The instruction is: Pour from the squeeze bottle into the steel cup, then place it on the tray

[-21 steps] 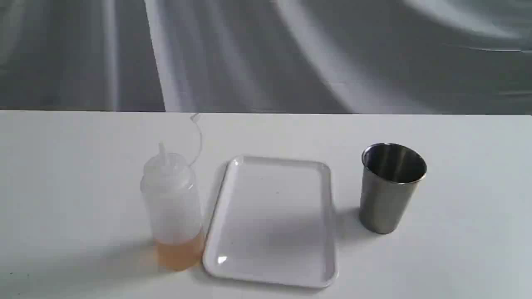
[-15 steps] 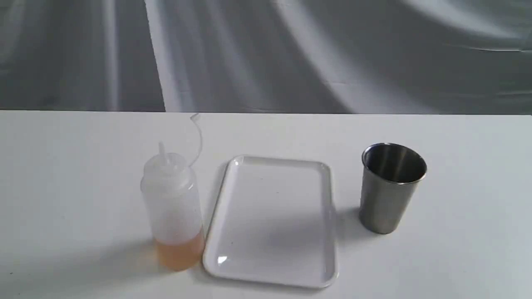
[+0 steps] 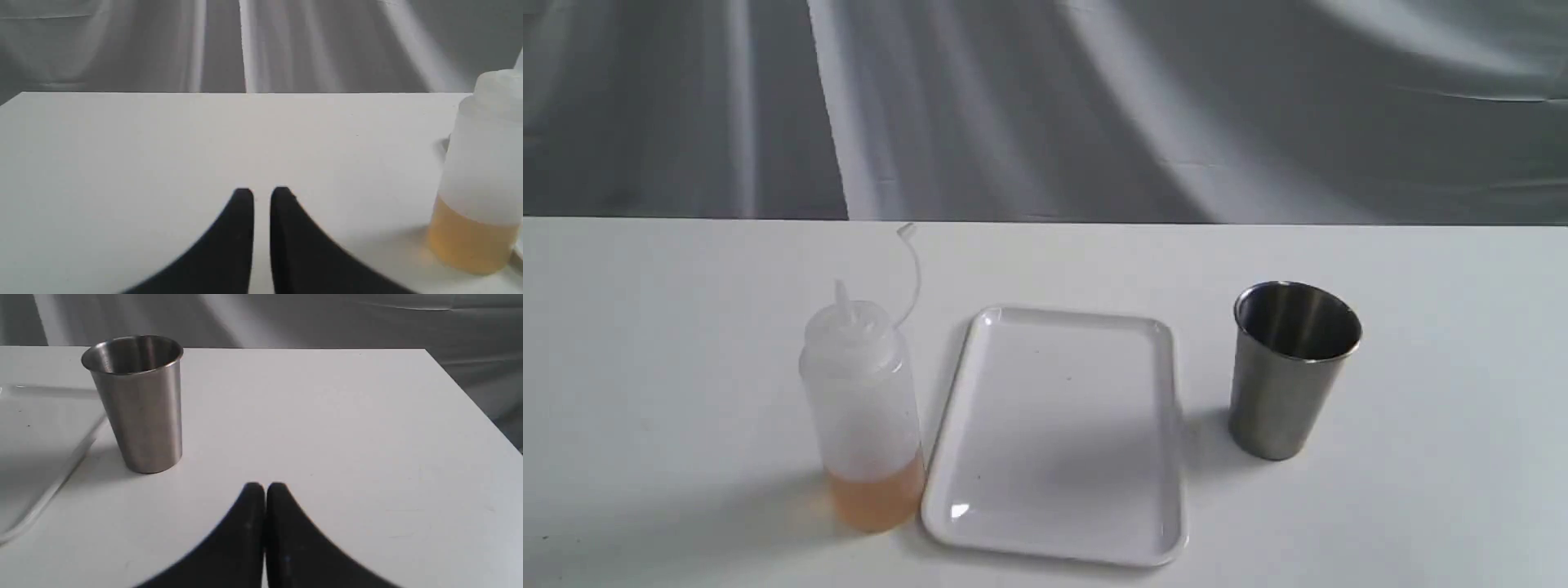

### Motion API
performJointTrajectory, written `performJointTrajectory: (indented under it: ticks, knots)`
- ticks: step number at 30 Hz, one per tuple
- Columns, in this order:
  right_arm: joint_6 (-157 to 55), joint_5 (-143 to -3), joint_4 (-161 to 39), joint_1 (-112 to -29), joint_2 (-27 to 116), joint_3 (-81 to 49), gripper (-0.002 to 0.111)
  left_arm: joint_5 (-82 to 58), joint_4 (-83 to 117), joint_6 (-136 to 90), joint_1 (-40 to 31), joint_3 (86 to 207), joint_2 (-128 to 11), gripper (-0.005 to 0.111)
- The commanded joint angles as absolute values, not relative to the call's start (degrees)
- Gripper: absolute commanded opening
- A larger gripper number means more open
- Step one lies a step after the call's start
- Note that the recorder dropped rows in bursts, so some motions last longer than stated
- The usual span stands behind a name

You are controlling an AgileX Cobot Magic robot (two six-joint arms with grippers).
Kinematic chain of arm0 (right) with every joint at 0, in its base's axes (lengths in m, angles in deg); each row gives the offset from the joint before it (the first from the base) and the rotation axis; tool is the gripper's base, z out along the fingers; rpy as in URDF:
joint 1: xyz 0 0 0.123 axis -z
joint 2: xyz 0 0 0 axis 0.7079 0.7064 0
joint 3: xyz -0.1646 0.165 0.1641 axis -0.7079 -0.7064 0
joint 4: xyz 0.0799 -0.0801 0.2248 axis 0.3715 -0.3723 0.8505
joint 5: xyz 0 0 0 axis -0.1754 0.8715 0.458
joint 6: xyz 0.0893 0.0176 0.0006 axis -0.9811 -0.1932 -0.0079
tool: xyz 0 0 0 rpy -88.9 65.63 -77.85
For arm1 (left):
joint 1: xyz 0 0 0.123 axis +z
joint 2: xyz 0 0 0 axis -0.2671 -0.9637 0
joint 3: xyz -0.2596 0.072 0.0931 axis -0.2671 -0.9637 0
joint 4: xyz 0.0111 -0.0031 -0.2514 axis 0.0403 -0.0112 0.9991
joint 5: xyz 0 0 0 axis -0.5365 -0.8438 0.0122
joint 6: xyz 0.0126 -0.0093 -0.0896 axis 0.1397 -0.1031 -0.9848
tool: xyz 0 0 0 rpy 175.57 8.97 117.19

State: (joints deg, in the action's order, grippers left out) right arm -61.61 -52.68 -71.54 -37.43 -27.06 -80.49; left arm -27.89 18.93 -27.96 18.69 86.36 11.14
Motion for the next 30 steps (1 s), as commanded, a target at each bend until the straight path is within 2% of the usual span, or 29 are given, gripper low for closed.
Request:
performJointTrajectory:
  ticks: [1, 27, 30]
  knots:
    - [-61.63, -53.04, -71.45, -37.05, -27.37, -80.64, 0.0, -27.48, 18.92, -28.2, 18.56, 86.11, 11.29, 0.008]
    - [-61.62, -53.04, -71.86, -37.05, -27.37, -80.64, 0.0, -27.48, 18.92, -28.0, 18.56, 86.11, 11.29, 0.008]
    - [-61.65, -56.57, -71.31, -37.05, -27.37, -80.64, 0.0, -27.48, 18.92, -28.0, 18.56, 86.11, 11.29, 0.008]
